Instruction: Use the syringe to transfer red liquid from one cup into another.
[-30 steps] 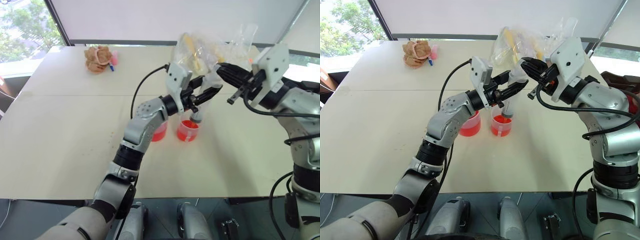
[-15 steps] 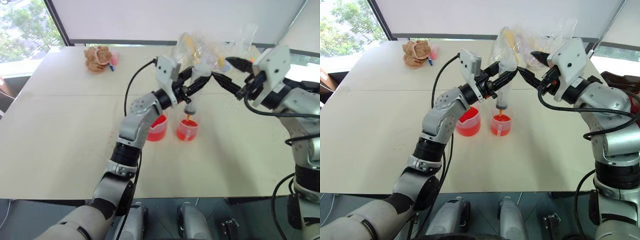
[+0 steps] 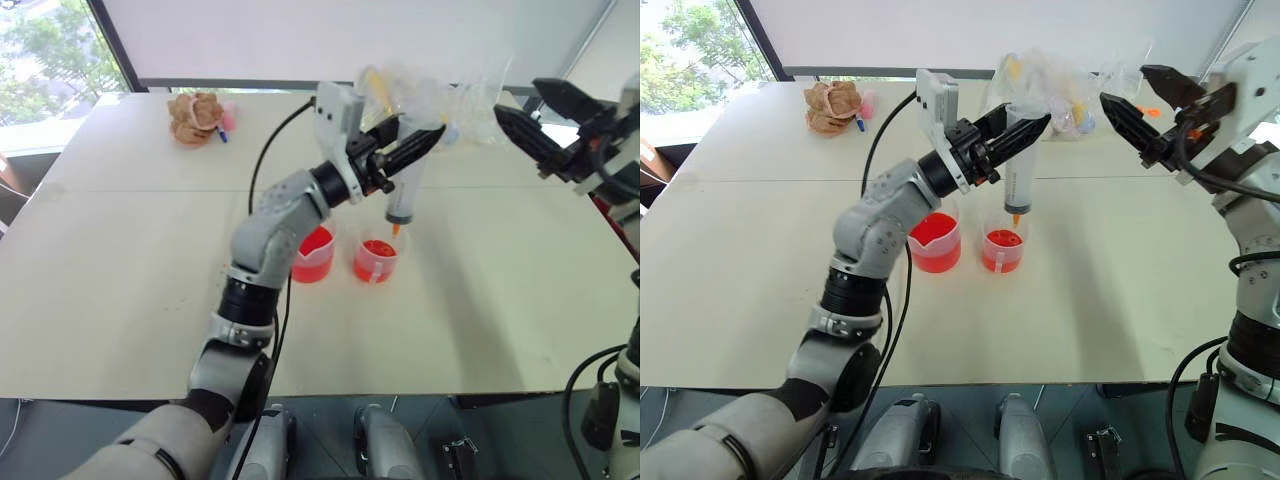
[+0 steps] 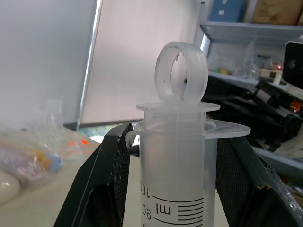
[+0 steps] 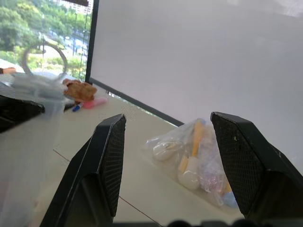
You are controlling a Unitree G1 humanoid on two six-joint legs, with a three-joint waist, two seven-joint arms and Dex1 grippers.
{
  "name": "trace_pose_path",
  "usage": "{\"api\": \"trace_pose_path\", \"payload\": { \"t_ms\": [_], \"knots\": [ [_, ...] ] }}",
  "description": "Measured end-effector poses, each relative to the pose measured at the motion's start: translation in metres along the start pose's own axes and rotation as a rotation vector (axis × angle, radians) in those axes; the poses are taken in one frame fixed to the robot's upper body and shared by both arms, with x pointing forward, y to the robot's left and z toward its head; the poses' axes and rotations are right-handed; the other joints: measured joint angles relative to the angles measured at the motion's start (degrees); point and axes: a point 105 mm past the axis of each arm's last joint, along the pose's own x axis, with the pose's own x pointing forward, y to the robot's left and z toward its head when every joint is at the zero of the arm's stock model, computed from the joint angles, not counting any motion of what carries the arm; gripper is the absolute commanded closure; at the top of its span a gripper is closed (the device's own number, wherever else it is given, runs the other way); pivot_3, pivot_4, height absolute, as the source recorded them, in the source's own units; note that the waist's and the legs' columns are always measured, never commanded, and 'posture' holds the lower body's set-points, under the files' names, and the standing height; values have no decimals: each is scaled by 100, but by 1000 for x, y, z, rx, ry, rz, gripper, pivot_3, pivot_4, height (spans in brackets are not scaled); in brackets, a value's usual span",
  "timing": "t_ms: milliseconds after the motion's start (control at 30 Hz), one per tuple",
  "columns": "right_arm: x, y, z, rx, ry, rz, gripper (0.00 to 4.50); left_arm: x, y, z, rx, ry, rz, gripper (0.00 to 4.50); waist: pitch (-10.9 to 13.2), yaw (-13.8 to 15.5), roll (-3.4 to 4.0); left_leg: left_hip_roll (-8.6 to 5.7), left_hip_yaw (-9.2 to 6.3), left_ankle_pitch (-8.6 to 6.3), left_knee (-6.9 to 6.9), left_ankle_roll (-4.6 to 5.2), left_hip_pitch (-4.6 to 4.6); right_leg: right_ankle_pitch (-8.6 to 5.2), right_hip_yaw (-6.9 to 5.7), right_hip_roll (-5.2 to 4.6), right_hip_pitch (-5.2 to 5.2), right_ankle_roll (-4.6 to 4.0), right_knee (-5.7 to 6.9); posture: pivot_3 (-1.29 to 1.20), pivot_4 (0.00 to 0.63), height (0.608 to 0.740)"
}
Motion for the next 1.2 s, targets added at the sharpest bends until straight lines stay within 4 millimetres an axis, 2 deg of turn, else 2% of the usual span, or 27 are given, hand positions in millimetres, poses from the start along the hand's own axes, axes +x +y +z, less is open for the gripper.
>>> {"api": "trace_pose_path", "payload": {
  "t_ms": [67, 133, 167, 200, 300, 333, 400, 500, 567, 733, 833, 967, 1067, 1133, 1167, 1200],
  "knots": [
    [-1, 4, 4, 35, -1, 32, 1552, -8, 19, 26, 2, 54, 71, 2453, 0, -34, 0, 0, -1, 0, 0, 0, 2, 0, 0, 4, 0, 0, 6, 0, 150, 740],
    [1, 23, 10, 82, -7, 130, 1552, -25, 49, 59, 16, 116, 217, 2453, 0, -105, 0, 0, -3, 0, 0, 0, 4, -1, -1, 5, 0, 1, 13, 0, 150, 740],
    [1, 26, 10, 85, -6, 145, 1552, -27, 53, 62, 16, 119, 238, 2453, -1, -119, 2, 0, -3, 0, -1, 0, 5, -1, -1, 5, 0, 1, 13, 0, 150, 740],
    [2, 39, 12, 106, -4, 209, 1552, -36, 65, 71, 3, 145, 307, 2453, -1, -127, 2, -1, -3, 0, 0, 0, 7, -2, -1, 4, 0, 3, 19, 0, 150, 740],
    [4, 99, 16, 183, 21, 513, 1552, -79, 109, 72, -102, 331, 564, 2453, -1, -171, 3, -1, -4, 0, -2, 0, 13, -3, 0, 6, -2, 3, 29, 0, 150, 740],
    [2, 116, 16, 196, 35, 594, 1552, -95, 118, 68, -145, 375, 614, 2453, -1, -169, 3, -1, -5, 0, -2, 0, 13, -4, -1, 6, -4, 3, 34, 0, 150, 740],
    [0, 133, 14, 211, 55, 685, 1552, -117, 128, 56, -194, 464, 679, 2453, 3, -129, -3, -1, -9, 1, 2, -1, 6, -4, -1, -1, -9, 3, 38, 0, 150, 740],
    [-1, 142, 14, 223, 66, 742, 1552, -152, 139, 34, -231, 611, 790, 2453, 5, -76, -6, -6, -13, 1, 8, -1, 2, -4, -1, -13, -7, 3, 37, 0, 150, 740],
    [-1, 144, 13, 232, 69, 755, 1552, -168, 141, 15, -267, 689, 827, 2453, 5, -61, -8, -5, -14, 1, 8, -2, 0, -4, -1, -14, -7, 3, 37, 0, 150, 740],
    [-3, 155, -6, 253, 137, 803, 1552, -206, 129, -57, -368, 948, 833, 2453, 6, -106, -9, -1, -13, 3, 6, -6, -2, -4, 2, -12, -18, 3, 45, 0, 150, 740],
    [-3, 160, -15, 237, 173, 813, 1552, -204, 118, -79, -415, 1001, 786, 2453, 8, -88, -12, 0, -14, 5, 8, -10, -5, -4, 2, -12, -22, 2, 51, 0, 150, 740],
    [0, 162, -21, 207, 188, 804, 1552, -191, 114, -86, -432, 980, 767, 2453, 8, -91, -12, -2, -14, 7, 11, -12, -2, -4, 2, -14, -21, 2, 55, 0, 150, 740],
    [1, 161, -24, 203, 194, 785, 1552, -190, 115, -87, -435, 969, 794, 2453, 7, -96, -11, -1, -14, 7, 10, -14, 1, -4, 2, -14, -20, 2, 58, 0, 150, 740],
    [1, 161, -26, 208, 197, 777, 1489, -190, 116, -87, -437, 962, 806, 1557, 6, -96, -10, -1, -13, 9, 10, -17, 2, -3, 3, -15, -20, 2, 60, 0, 150, 740],
    [1, 161, -26, 209, 196, 774, 1489, -189, 116, -88, -440, 957, 807, 1317, 6, -95, -11, -1, -14, 10, 11, -18, 2, -3, 2, -15, -20, 1, 62, 0, 150, 740],
    [1, 161, -26, 209, 196, 770, 1489, -188, 116, -87, -442, 950, 805, 817, 6, -94, -11, -1, -14, 10, 11, -19, 6, -3, 2, -15, -17, 1, 63, 0, 150, 740]
  ]
}}
